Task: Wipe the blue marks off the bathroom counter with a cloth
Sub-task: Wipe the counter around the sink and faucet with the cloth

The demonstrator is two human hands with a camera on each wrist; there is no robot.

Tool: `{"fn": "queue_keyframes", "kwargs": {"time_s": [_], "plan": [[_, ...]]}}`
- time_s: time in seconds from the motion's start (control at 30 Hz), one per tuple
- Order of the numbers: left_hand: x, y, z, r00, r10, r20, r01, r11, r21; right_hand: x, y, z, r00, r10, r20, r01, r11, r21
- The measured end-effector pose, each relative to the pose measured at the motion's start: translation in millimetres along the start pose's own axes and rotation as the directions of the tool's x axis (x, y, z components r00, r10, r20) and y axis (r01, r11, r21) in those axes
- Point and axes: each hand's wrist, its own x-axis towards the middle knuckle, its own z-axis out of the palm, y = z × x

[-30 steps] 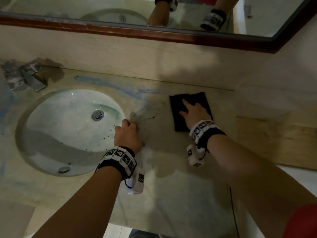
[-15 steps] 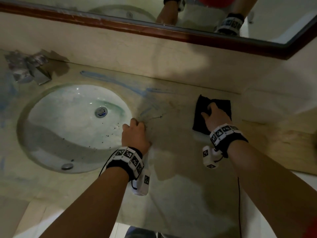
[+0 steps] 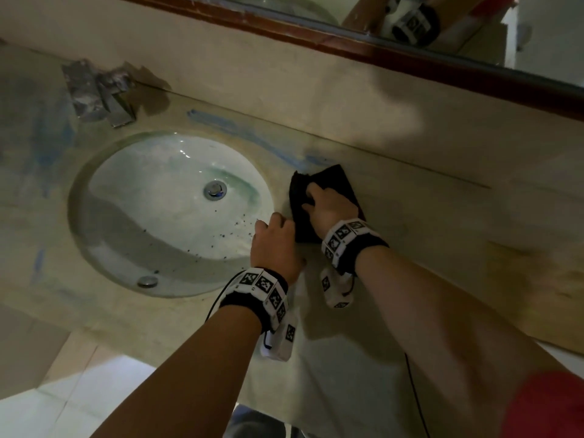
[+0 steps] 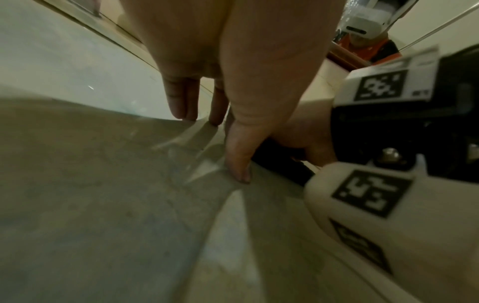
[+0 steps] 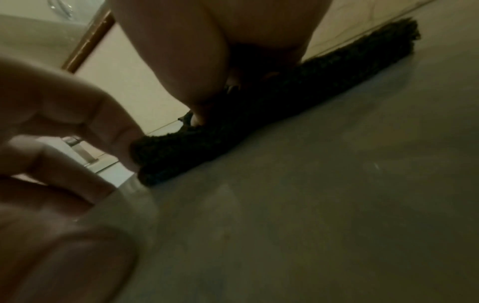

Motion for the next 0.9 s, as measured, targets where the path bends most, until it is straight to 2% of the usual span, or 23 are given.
{"fn": "queue_keyframes", "kwargs": {"time_s": [0.1,0.17,0.3,0.53,0.7,0.9], "plan": [[1,1,1,1.000,-0.007,0.001,0.007,1.000,0.000,3,-4,-2,1.000,-0.008,0.028,0.008,1.000,0.010],[1,1,0,1.000,-0.014,0.005,0.014,1.000,-0.005,-1,1,-5,1.000,-0.001,0.002,0.001,0.999,0.048],[-1,-2,-1,1.000,-0.004,0.013,0.004,1.000,-0.016,-15,23,-11,0.994,0.100,-0.051,-0.090,0.983,0.160],[-10,-12,-3,0.997,0.061,0.036,-0.058,0.996,-0.071,-43,65,-19,0.957,0.280,-0.076,-0.263,0.947,0.183],[-16,-30,-6,0.993,0.117,0.029,-0.115,0.992,-0.058,-54,61,-13,0.944,0.322,-0.076,-0.312,0.943,0.114],[-23,-66,-6,0.997,0.070,-0.037,-0.074,0.990,-0.119,-51,39,-8,0.948,0.306,-0.090,-0.303,0.952,0.049]]}}
